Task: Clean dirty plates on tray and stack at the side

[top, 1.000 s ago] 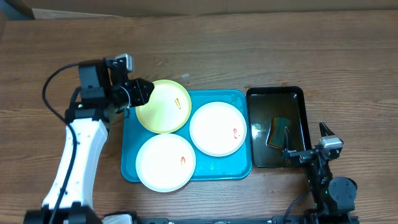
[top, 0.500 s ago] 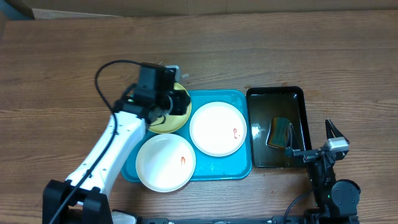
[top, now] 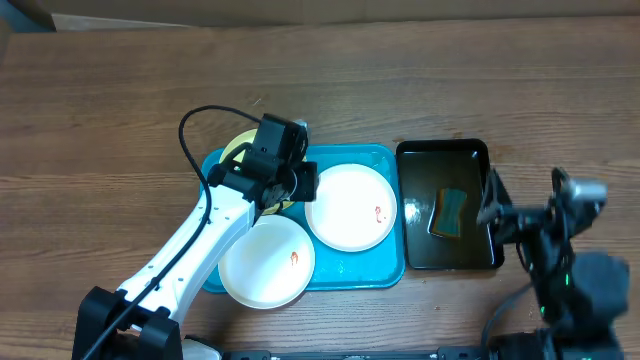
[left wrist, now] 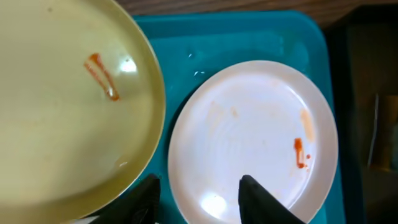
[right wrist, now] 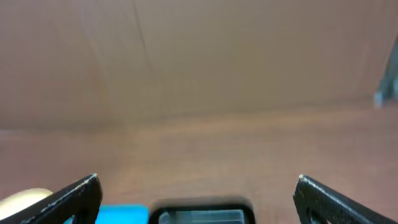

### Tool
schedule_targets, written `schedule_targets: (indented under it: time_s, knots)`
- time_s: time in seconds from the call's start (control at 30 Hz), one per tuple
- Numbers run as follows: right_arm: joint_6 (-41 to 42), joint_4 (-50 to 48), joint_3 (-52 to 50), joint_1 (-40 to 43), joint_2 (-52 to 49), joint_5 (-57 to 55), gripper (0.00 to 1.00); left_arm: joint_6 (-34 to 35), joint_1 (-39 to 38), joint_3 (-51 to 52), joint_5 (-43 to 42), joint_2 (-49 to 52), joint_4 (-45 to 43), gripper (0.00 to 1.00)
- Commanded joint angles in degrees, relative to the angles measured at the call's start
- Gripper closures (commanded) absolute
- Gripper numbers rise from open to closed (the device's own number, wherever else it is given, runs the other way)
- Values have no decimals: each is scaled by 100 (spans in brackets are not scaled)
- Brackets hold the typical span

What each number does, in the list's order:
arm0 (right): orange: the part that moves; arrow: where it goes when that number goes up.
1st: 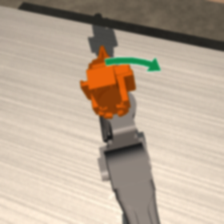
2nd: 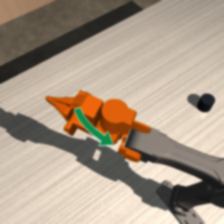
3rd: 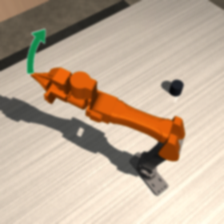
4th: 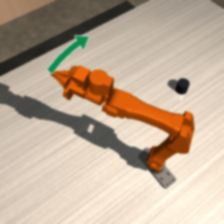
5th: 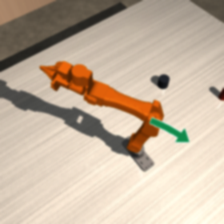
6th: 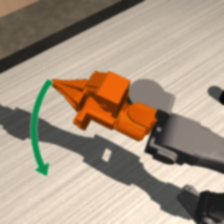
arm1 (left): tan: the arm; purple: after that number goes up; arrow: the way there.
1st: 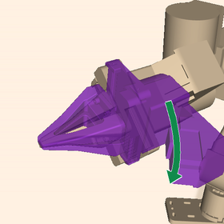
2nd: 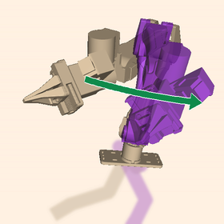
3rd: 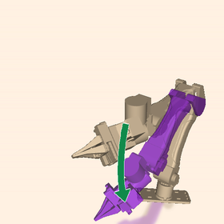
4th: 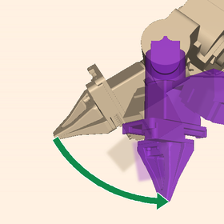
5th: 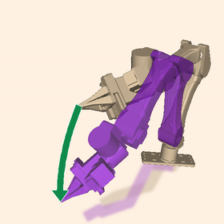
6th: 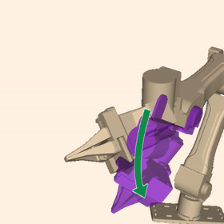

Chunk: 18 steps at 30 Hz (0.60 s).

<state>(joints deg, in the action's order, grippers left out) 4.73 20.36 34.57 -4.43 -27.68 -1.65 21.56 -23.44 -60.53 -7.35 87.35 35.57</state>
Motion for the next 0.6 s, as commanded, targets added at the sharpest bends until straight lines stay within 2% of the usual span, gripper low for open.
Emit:
schedule_targets:
  time_s: [0.0,0.1,0.27,0.37,0.47,0.57]
  knots:
    - [129,538,850,44,-1196,186,0,122,-28,-101,201,31,157,67]
    - [131,1200,1668,44,-2192,450,0,166,-26,-101,203,35,337,75]
    - [131,1593,2540,44,-3423,1298,0,339,-31,-98,199,190,422,71]
    - [127,1858,2643,44,-3711,1963,0,400,-57,-98,107,457,380,71]
    - [127,1882,2636,44,-3919,1971,0,400,-138,-98,-96,817,382,71]
    - [133,1980,2629,44,-4122,1858,7,398,-216,-101,-122,1110,339,71]
